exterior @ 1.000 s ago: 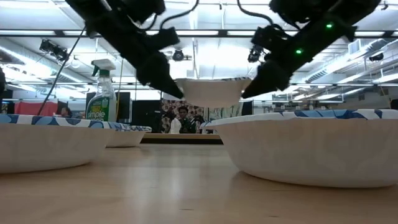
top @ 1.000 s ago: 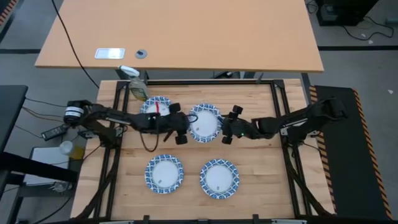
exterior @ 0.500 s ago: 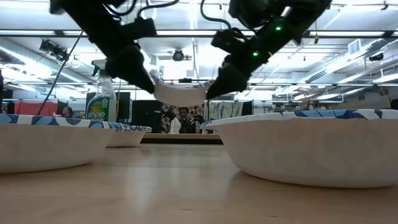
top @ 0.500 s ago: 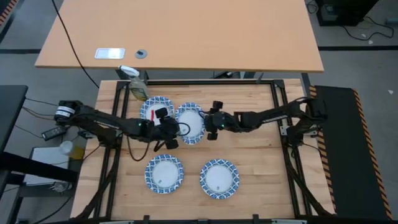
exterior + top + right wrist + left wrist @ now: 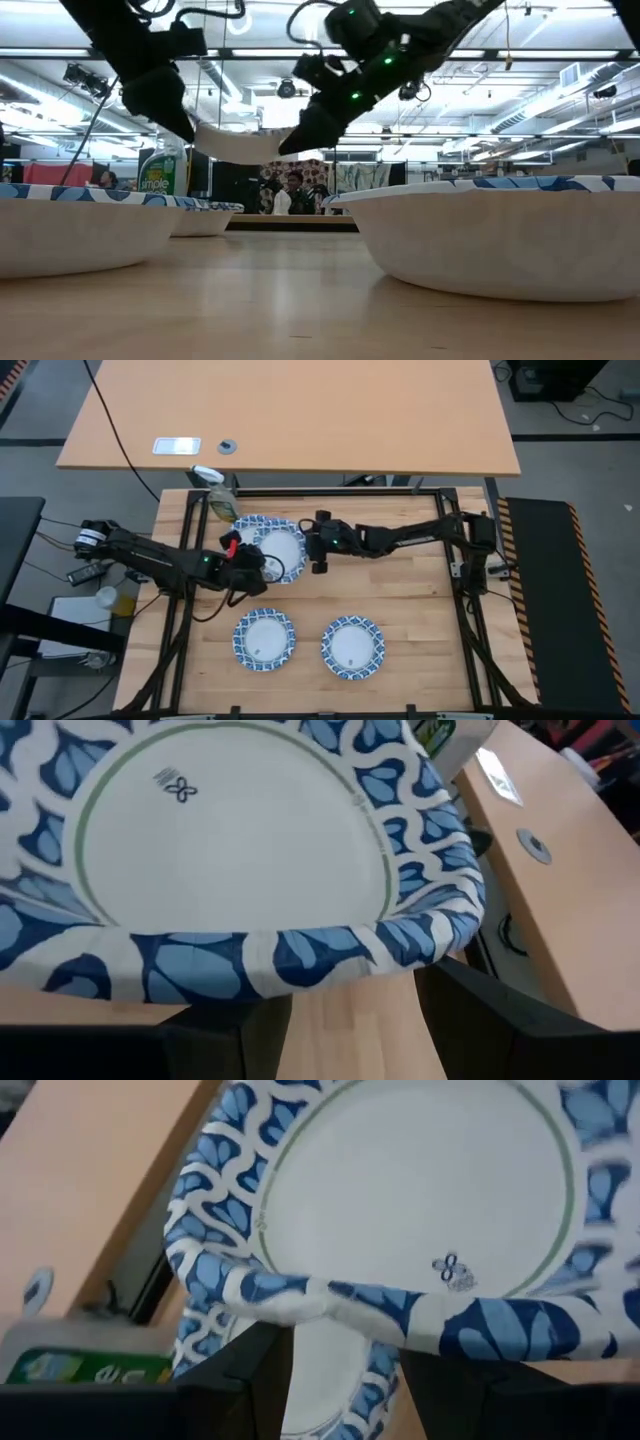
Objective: Nest bowls inside each other
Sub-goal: Stack the white bowl on top of the other white bowl
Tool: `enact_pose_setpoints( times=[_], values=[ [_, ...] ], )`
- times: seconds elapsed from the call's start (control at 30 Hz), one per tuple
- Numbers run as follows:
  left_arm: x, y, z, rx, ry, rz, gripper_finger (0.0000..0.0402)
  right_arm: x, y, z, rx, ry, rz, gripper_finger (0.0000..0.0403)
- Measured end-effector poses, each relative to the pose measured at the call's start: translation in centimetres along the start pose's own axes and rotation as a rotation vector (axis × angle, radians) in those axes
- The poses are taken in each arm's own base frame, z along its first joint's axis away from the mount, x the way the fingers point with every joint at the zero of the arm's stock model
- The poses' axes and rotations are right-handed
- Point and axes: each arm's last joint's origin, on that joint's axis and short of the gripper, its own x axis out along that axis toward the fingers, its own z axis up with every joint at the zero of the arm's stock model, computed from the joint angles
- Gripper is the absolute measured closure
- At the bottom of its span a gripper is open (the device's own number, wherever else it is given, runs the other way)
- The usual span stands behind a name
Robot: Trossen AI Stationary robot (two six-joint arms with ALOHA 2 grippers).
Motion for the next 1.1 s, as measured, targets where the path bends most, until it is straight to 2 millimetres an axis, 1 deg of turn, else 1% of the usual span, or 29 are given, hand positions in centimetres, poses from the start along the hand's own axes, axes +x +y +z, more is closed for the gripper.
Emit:
enact_pose_setpoints(
  times=[0.1, 0.33, 0.57, 0.63, 0.7, 0.87, 0.97, 1.1],
  values=[
    [0.0, 0.4, -0.6, -0.032, 0.047, 0.046, 0.0222, 1.3, -0.7, 0.4, 0.004, -0.009, -0.009, 0.0186],
    [-0.1, 1.2, -1.8, -0.114, 0.127, 0.129, 0.0222, 4.1, -2.7, 0.2, 0.04, -0.038, 0.034, 0.0186],
    [-0.1, 1.7, -2.4, -0.213, 0.174, 0.179, 0.0222, 6.8, -3.2, 0.4, 0.05, -0.023, 0.044, 0.0186],
    [0.5, 1.8, -2.9, -0.238, 0.186, 0.197, 0.0222, 7.4, -3.4, 0.5, 0.06, -0.018, 0.04, 0.0186],
    [1.3, 1.8, -3.9, -0.258, 0.216, 0.219, 0.0222, 8.0, -3.8, 0.4, 0.075, -0.008, 0.034, 0.0186],
    [3.5, 2.2, -6.4, -0.322, 0.279, 0.279, 0.0222, 9.4, -5.4, 0.2, 0.124, 0.009, 0.019, 0.0186],
    [4.1, 2.7, -7.0, -0.35, 0.312, 0.319, 0.0222, 10.3, -5.8, -0.3, 0.143, 0.065, 0.032, 0.0186],
    [4.4, 3.0, -7.0, -0.358, 0.322, 0.327, 0.0222, 11.1, -6.2, -1.1, 0.159, 0.165, 0.043, 0.0186]
  ],
)
